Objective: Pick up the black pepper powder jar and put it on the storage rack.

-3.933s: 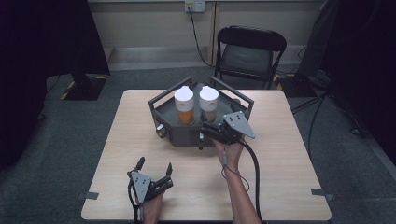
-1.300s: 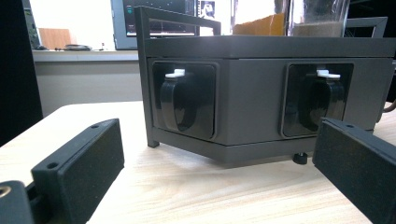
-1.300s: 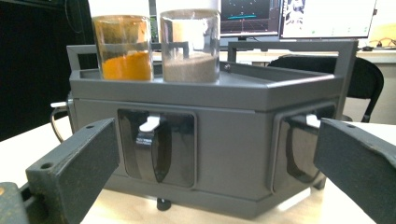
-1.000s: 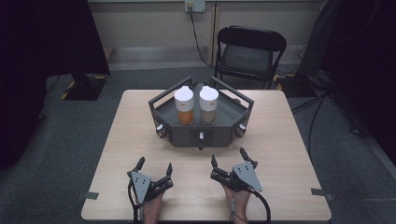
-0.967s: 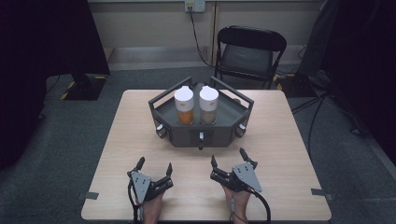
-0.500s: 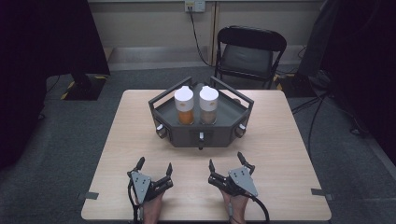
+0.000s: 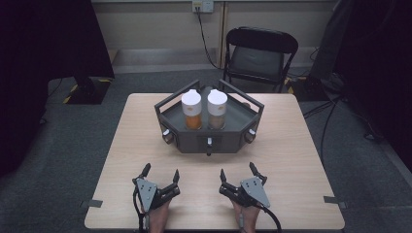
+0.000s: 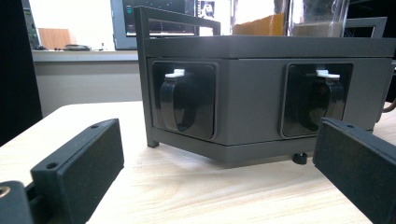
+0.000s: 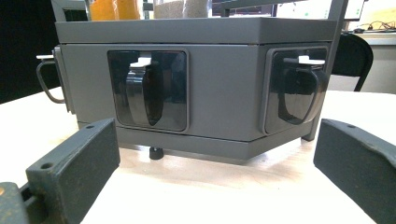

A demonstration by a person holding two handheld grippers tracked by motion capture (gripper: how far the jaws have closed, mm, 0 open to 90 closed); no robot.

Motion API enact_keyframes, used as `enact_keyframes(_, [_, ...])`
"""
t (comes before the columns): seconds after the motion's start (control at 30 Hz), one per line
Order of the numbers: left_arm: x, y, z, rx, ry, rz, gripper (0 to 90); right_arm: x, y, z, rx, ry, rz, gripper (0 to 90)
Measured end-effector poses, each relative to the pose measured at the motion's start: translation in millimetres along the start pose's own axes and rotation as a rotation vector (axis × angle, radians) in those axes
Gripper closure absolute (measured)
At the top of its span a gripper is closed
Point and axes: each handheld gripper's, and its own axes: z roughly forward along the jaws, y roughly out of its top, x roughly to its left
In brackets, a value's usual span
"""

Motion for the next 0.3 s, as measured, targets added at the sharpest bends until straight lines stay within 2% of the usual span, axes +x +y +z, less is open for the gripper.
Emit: enact_keyframes(0.3, [-0.1,0.1,0.0,0.001,0.001,0.000,1.6,-0.5,-2.2,-0.9,-0.010,0.002,0.005,0.0])
